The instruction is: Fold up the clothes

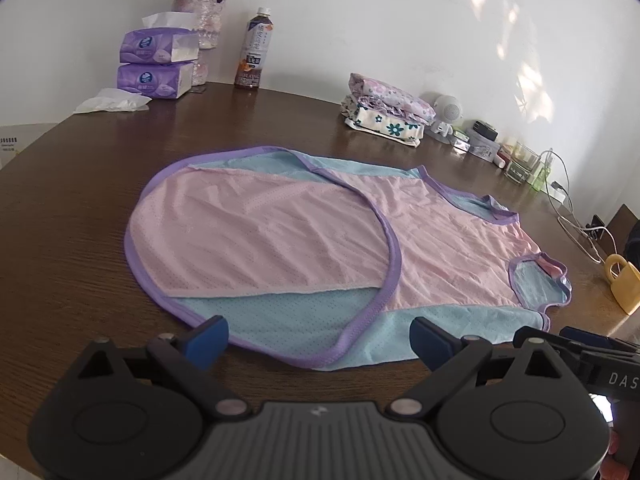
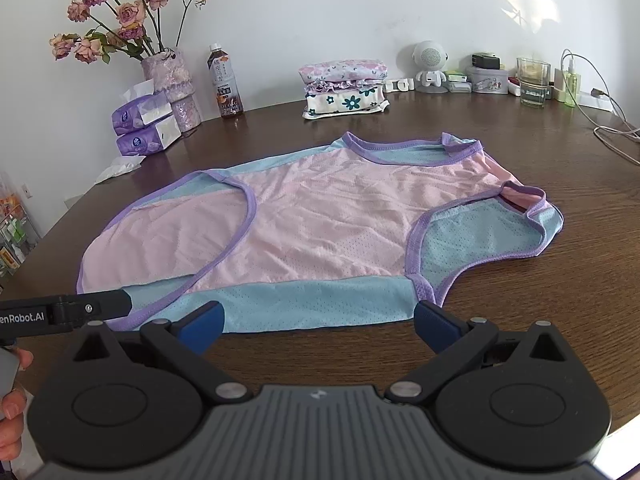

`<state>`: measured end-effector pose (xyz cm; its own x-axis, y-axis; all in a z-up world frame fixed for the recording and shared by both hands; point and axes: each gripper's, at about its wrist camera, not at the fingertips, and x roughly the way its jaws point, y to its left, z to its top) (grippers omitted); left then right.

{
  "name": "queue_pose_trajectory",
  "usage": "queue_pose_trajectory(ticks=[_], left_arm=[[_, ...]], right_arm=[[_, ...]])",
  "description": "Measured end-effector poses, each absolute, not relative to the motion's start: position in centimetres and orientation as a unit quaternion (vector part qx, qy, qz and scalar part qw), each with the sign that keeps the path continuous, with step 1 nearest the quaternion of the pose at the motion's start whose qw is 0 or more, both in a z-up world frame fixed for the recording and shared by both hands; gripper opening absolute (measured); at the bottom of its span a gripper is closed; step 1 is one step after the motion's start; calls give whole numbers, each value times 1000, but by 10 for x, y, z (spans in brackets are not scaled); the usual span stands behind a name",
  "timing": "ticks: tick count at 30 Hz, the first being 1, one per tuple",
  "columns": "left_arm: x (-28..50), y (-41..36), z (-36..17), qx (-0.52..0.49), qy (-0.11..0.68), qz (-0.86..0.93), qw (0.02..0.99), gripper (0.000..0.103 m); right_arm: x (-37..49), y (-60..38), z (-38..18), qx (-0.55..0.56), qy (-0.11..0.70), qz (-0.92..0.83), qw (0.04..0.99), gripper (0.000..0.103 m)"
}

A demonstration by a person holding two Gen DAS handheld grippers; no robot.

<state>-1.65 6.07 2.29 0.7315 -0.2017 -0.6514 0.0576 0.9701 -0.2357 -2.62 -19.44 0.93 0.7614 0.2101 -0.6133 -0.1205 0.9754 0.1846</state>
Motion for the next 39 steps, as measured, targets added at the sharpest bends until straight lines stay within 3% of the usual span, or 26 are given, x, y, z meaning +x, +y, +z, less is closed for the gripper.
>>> queue_pose_trajectory(ticks=[39], left_arm=[[-6,66,14,-96,379,-55,919,97]], right_arm=[[-15,-188,1,65,350,92,930,103]])
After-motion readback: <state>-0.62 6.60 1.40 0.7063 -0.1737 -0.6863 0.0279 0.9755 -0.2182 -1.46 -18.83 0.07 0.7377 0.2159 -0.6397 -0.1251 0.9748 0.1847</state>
